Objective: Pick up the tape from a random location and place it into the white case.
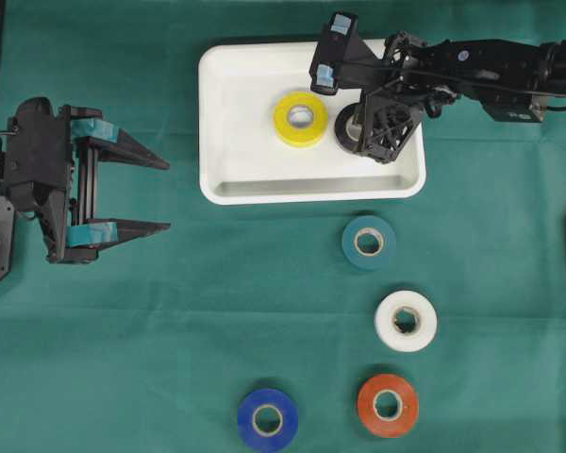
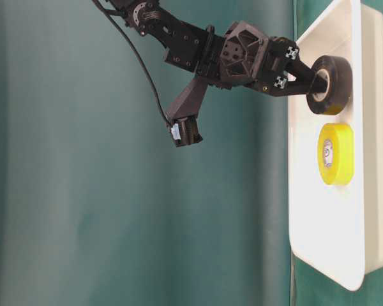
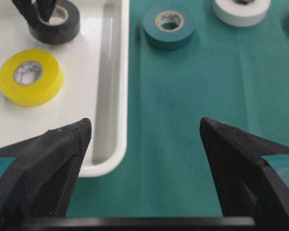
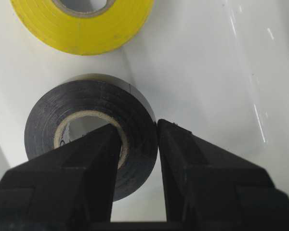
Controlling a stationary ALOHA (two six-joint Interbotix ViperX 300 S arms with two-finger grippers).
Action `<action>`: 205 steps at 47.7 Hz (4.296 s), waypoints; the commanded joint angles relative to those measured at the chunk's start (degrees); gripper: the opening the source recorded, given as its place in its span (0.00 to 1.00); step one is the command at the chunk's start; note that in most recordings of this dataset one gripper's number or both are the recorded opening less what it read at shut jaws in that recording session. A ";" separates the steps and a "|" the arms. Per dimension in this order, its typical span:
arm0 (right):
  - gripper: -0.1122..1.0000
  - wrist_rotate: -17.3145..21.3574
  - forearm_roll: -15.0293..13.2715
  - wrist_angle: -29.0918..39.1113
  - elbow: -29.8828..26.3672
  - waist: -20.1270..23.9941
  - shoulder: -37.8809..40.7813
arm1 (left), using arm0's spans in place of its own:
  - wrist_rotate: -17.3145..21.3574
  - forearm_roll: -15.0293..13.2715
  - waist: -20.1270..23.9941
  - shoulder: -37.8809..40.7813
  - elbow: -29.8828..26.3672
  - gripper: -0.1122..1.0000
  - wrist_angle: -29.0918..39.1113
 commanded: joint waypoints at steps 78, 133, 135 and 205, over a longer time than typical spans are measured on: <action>0.90 0.09 -0.18 11.78 -6.15 3.78 -14.85 | -0.09 -0.18 -0.09 -0.09 -1.58 0.91 -0.26; 0.90 2.55 0.18 2.64 6.06 21.80 -34.19 | -0.09 -0.09 0.62 -0.44 -1.32 0.91 0.26; 0.90 2.55 0.26 1.93 7.21 21.80 -36.04 | -0.09 -0.09 0.62 -0.44 -1.32 0.91 0.26; 0.89 2.64 3.08 -26.72 41.04 21.80 -52.73 | -0.09 -0.09 -0.44 -0.62 -0.53 0.91 0.26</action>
